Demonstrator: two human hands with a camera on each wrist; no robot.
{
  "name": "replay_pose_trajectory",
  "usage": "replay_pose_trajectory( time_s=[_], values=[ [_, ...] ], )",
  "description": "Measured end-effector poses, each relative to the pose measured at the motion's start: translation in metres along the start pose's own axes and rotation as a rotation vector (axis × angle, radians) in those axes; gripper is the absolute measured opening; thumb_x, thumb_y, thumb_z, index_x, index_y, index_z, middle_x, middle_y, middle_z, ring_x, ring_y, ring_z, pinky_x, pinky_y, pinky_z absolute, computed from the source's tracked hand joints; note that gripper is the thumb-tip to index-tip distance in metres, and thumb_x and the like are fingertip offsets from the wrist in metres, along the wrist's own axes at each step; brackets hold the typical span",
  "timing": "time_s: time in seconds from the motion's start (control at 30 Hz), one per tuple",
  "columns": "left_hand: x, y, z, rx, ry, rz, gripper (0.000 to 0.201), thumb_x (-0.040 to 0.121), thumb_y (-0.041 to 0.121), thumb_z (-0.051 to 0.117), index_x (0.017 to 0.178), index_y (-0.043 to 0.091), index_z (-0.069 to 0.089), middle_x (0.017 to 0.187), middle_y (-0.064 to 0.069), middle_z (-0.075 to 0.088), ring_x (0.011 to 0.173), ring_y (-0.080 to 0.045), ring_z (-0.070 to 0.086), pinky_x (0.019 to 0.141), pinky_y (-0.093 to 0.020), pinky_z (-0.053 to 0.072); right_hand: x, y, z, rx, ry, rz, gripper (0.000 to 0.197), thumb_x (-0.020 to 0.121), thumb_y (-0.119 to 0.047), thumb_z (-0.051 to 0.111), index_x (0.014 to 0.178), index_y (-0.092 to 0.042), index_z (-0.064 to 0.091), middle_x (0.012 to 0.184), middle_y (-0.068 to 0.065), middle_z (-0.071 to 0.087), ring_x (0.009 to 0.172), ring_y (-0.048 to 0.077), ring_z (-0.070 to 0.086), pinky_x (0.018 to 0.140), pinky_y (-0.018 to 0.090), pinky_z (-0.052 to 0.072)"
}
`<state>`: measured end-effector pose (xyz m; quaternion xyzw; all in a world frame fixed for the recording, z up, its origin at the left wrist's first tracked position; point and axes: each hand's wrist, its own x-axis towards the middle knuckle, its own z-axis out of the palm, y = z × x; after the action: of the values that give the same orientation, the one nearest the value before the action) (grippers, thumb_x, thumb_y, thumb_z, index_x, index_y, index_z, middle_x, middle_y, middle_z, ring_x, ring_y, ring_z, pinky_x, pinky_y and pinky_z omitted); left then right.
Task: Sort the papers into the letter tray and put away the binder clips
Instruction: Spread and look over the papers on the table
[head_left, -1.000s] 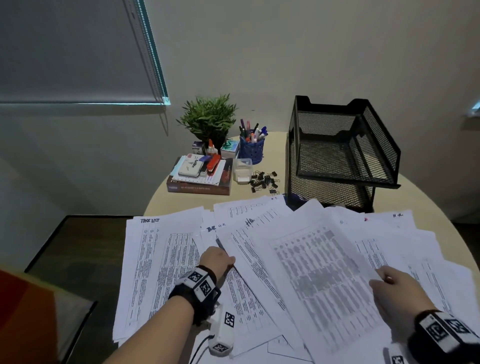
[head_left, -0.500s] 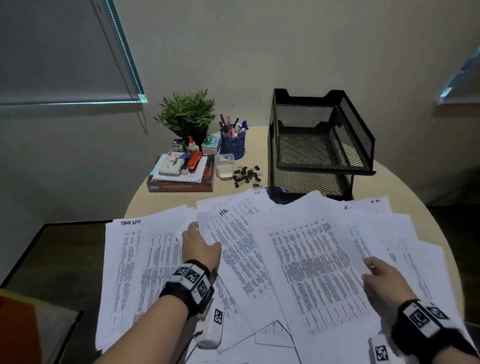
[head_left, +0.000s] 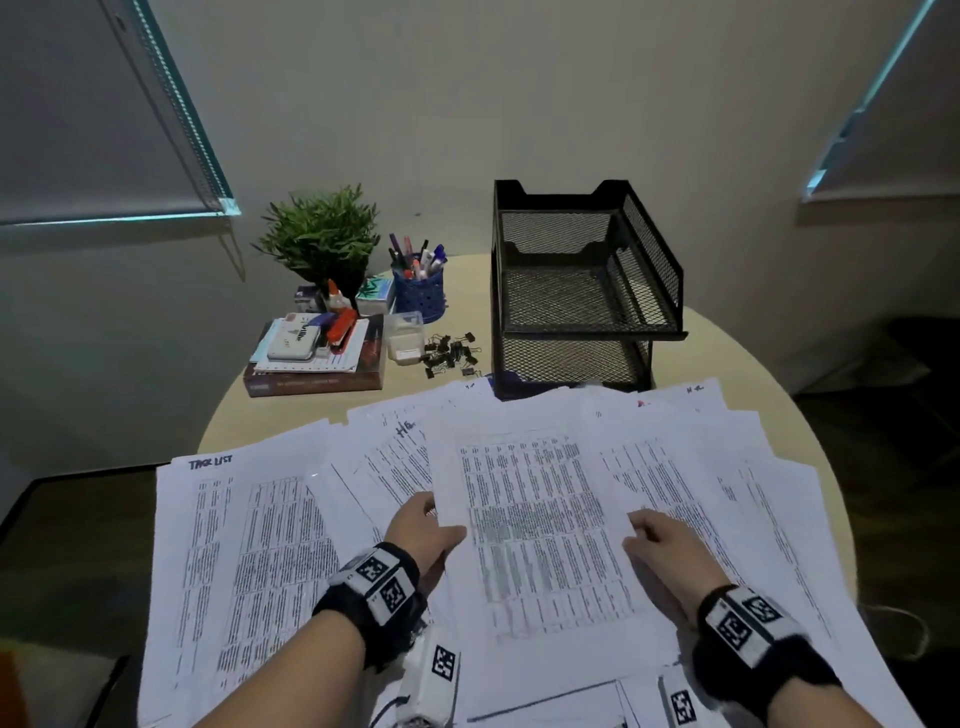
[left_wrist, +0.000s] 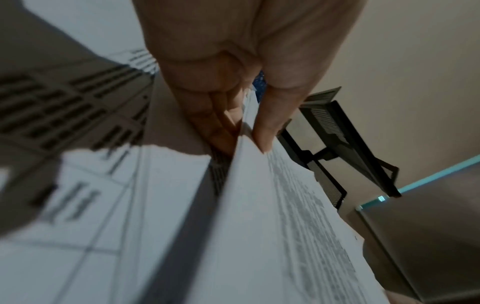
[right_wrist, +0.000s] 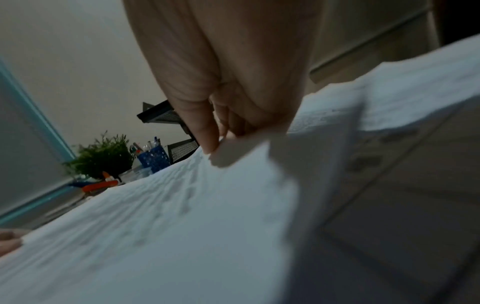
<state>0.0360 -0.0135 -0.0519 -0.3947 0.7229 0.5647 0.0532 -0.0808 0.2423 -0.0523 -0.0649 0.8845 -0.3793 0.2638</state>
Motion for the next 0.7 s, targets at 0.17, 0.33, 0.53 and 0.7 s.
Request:
replay_pose_trajectory(
  time_s=[0.17,0.33,0.53,0.7],
  values=[
    [0.004,-0.013,-0.014,-0.07,0.068,-0.046,0.049,0.077,0.0,0.072,0.051,0.013,0.032,0.046,-0.001,0.033,0.039,-0.012,0.033,0.039,-0.015,0.028,0.013,0.017,-0.031,-0.429,0.139,0.092,0.065,0.069,-0.042,0.076,0.124,-0.014,0.055,0.124,0.008,0.055,0.116,0.029,0.051,0.095,0.036,0.043],
    [0.0,-0.021,-0.032,-0.23,0.135,-0.137,0.031,0.071,-0.002,0.077,0.062,0.01,0.05,0.046,-0.001,0.049,0.024,-0.005,0.043,0.03,-0.011,0.033,0.026,0.043,-0.053,-0.572,0.168,0.156,0.109,0.041,-0.076,0.073,0.119,-0.006,0.046,0.119,0.015,0.055,0.11,0.032,0.051,0.086,0.041,0.047],
    [0.009,-0.031,-0.034,-0.245,0.255,-0.134,0.038,0.078,0.019,0.074,0.058,0.01,0.043,0.064,-0.008,0.048,0.061,-0.019,0.044,0.059,-0.027,0.033,0.018,0.037,-0.058,-0.54,0.282,0.183,0.107,0.056,-0.055,0.083,0.139,-0.007,0.034,0.133,0.018,0.045,0.121,0.036,0.045,0.094,0.045,0.042],
    [0.003,-0.024,-0.023,-0.308,0.209,-0.162,0.028,0.088,0.014,0.064,0.107,-0.005,0.058,0.104,-0.033,0.06,0.1,-0.04,0.06,0.089,-0.041,0.046,0.02,0.045,-0.063,-0.445,0.315,0.037,0.037,0.077,-0.024,0.074,0.099,-0.003,0.055,0.095,0.016,0.059,0.083,0.031,0.059,0.072,0.04,0.052]
  ],
)
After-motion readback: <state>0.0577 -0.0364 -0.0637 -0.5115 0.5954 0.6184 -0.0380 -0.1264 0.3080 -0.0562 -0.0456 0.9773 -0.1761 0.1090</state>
